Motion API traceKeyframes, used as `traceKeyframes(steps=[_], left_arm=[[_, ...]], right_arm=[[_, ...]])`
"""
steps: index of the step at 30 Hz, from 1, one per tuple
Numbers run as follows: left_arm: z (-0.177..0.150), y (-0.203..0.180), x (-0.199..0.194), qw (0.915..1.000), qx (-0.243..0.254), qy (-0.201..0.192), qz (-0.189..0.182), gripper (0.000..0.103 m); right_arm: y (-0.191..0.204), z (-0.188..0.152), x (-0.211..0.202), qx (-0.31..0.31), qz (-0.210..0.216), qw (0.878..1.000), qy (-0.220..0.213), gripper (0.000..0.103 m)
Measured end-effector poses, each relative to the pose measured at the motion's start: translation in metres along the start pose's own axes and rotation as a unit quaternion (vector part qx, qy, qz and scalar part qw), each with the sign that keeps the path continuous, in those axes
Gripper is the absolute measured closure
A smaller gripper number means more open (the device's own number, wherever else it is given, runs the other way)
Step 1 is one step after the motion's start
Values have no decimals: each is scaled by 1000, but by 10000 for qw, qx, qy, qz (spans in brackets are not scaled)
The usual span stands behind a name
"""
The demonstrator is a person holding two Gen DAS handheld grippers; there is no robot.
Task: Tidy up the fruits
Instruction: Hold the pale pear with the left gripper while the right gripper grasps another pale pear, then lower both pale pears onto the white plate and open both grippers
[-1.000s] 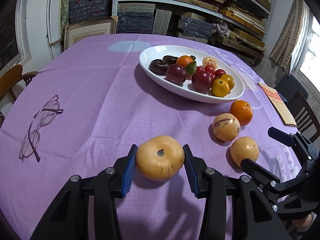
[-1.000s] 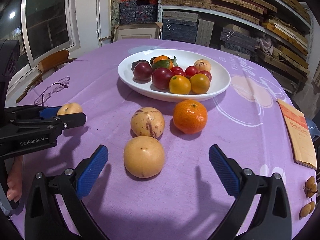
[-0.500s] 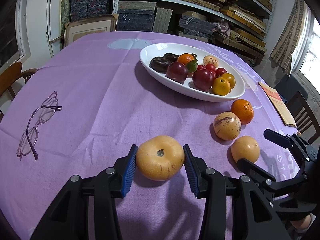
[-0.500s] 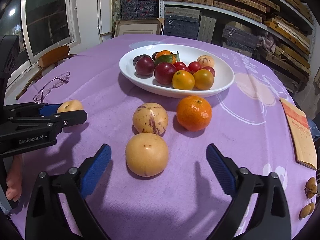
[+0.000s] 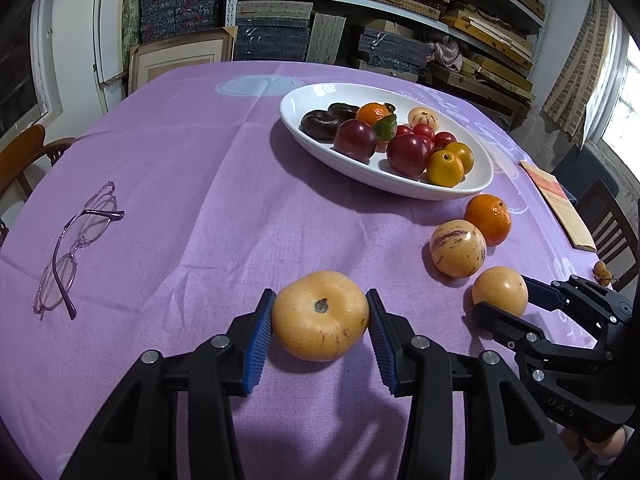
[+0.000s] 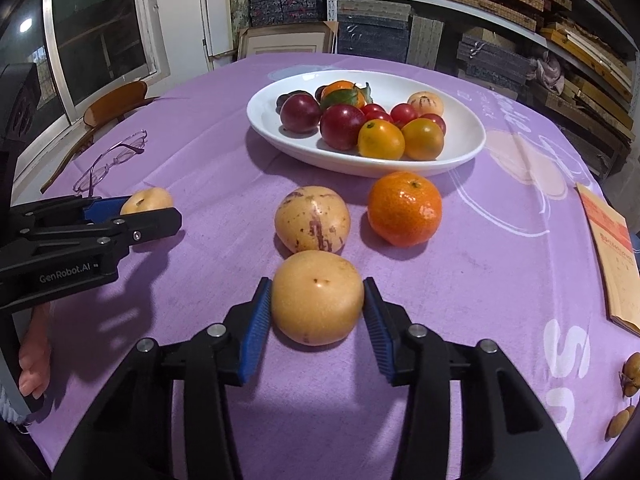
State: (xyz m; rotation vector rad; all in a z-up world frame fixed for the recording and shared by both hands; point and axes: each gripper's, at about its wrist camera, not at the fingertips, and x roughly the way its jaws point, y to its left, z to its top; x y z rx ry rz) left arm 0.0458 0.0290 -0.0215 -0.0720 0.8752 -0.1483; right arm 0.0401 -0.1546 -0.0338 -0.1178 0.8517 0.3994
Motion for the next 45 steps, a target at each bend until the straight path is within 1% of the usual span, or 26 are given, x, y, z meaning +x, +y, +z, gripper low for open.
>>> traceKeyframes(steps=[7, 13, 20, 25, 32, 39, 45], left_arm=[[0, -1, 0, 10000, 20, -16, 58, 57], [5, -4, -2, 9999, 96, -41, 61, 57], [28, -14, -10, 9984, 387, -328, 258, 57], [54, -14, -7, 9982, 329, -420, 256, 57], [91, -19, 7, 9972, 325, -573, 361, 57], [121, -29, 31, 9968, 323, -633, 373, 57], [139, -36, 53, 9970, 370, -577, 360, 57]], right_arm=[[2, -1, -6, -56, -31, 9999, -122, 58], [-6, 7, -24, 31, -53, 9995, -308, 58], [-20, 34, -45, -53, -210, 9986, -476, 59], [-34, 66, -52, 67, -317, 9973, -660, 59], [-54, 107, -33, 278, -474, 9958, -731, 59], [-75, 129, -2, 563, -553, 9947, -661, 59], [-88, 144, 18, 666, -609, 9940, -611, 59]])
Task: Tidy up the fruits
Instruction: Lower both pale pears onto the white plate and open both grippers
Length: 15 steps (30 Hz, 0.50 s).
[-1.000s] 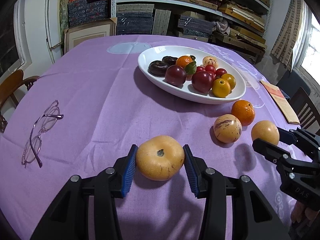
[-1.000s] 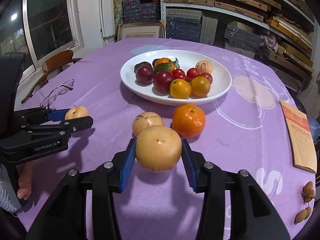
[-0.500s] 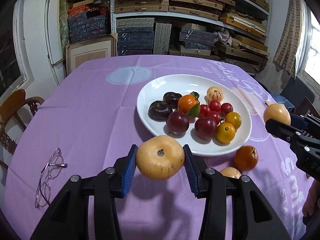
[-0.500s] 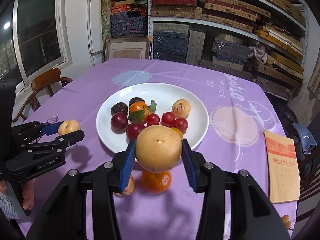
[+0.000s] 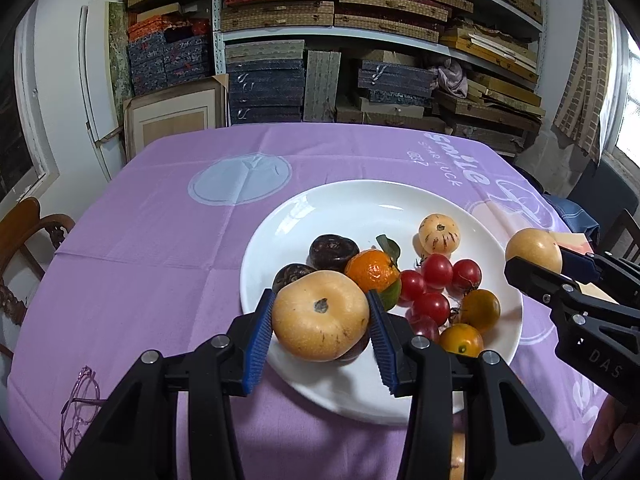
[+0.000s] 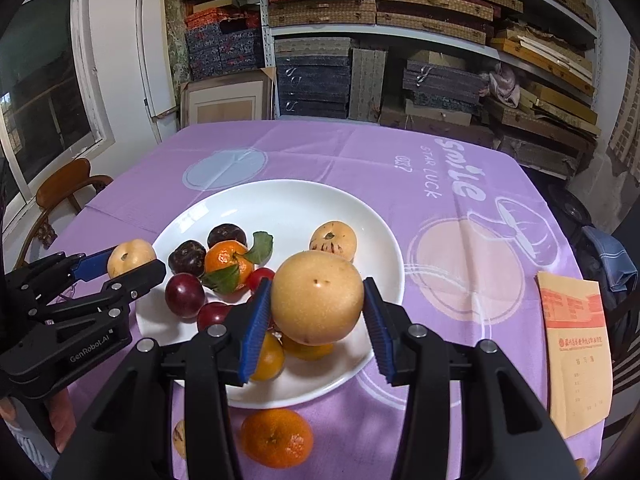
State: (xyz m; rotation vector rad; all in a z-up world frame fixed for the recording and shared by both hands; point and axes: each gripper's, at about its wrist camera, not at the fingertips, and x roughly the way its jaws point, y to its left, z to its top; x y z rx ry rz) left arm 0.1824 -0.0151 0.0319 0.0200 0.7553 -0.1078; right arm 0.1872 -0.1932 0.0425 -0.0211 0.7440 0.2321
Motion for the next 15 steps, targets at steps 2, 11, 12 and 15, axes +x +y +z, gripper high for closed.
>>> traceKeyframes(steps=[2, 11, 12, 15], left_arm=[[3, -1, 6, 10000, 10, 5, 12, 57], [23, -1, 47, 9997, 38, 251, 5, 57], [27, -1, 53, 9996, 25, 275, 16, 57], [36, -3, 62, 9997, 5, 247, 56, 56]], right_arm=[[-1, 3, 7, 17, -13, 10000, 36, 59], [-1, 17, 40, 9, -60, 9999, 150, 59], [-1, 19, 43, 2, -53, 9998, 174, 58], [2, 21, 56, -52, -105, 9996, 268, 58]])
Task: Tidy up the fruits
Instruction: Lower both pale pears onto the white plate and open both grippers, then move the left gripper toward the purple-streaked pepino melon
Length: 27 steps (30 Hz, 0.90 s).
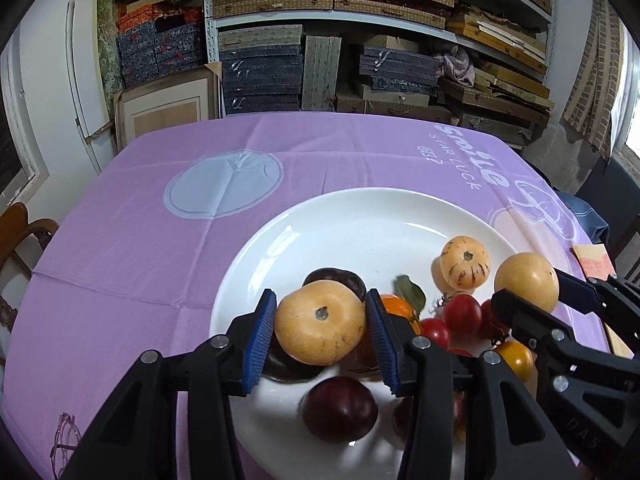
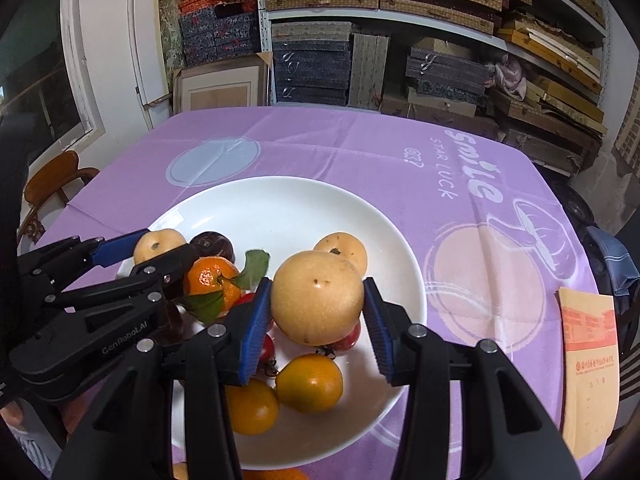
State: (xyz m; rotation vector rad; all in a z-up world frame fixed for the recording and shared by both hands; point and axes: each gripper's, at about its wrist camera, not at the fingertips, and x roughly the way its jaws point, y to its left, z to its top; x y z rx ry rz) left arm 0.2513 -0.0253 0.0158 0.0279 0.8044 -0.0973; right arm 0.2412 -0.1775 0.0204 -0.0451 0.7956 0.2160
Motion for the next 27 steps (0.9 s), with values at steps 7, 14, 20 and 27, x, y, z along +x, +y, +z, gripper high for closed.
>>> traceKeyframes(steps=[7, 14, 20, 27], left_arm=[[18, -1, 11, 10000, -33, 12, 49, 41], [20, -1, -1, 9999, -63, -109, 38, 28], [15, 10, -26, 9997, -144, -215, 47, 22], [-6, 23, -64, 9991, -182, -363, 96, 18]], right_arm=[[-2, 1, 11, -90, -102, 9999, -27, 45], [-10, -1, -4, -43, -115, 9997, -200, 37], [-15, -8, -35, 29, -55, 9990, -438, 32], [-16, -31, -85, 11, -30, 9973, -733, 27]])
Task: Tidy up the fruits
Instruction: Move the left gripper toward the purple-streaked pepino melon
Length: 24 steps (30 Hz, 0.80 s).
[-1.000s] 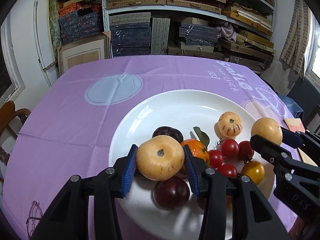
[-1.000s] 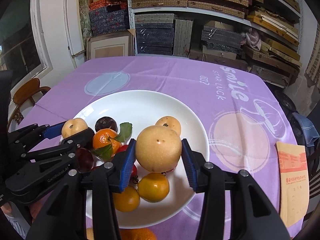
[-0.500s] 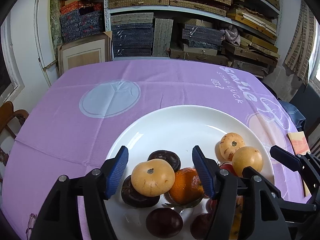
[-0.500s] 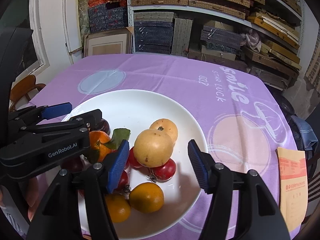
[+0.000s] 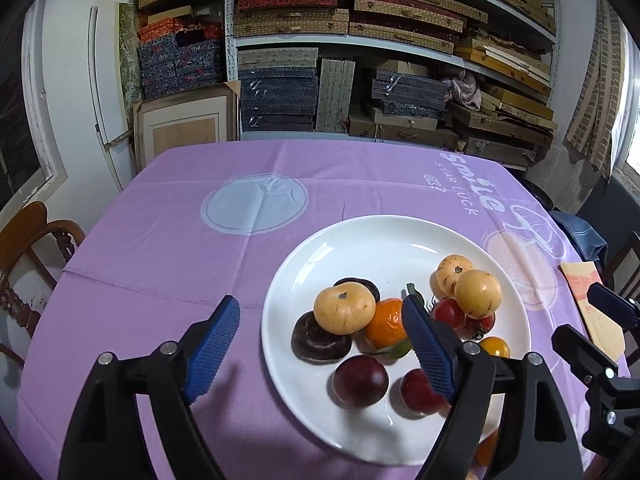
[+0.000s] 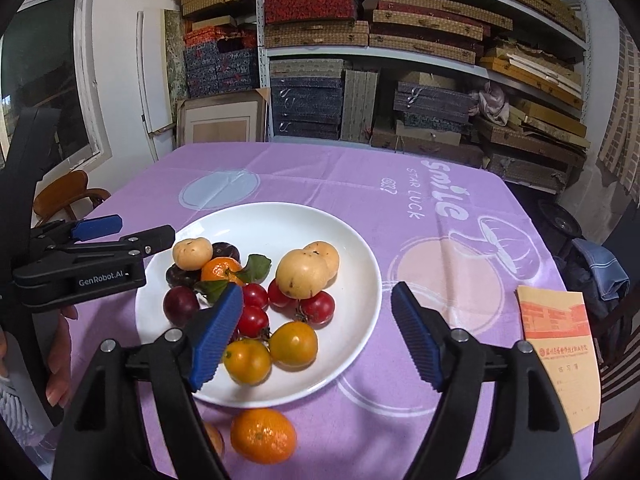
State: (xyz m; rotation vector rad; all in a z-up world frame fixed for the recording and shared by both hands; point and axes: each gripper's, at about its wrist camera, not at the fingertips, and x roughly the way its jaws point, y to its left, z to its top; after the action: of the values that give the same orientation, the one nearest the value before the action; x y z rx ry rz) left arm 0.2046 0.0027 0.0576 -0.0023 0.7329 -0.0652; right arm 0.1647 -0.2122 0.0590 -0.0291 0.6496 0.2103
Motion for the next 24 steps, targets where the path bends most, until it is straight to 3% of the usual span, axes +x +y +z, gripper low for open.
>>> traceKeyframes(steps=[11, 24], left_arm=[[-54, 5, -54, 9999, -99, 52, 3, 17], [-105, -22, -75, 9994, -151, 289, -119, 16]], right_arm=[[-10, -64, -80, 289, 16, 9989, -379, 17], [-27, -127, -101, 588, -175, 9974, -366, 14]])
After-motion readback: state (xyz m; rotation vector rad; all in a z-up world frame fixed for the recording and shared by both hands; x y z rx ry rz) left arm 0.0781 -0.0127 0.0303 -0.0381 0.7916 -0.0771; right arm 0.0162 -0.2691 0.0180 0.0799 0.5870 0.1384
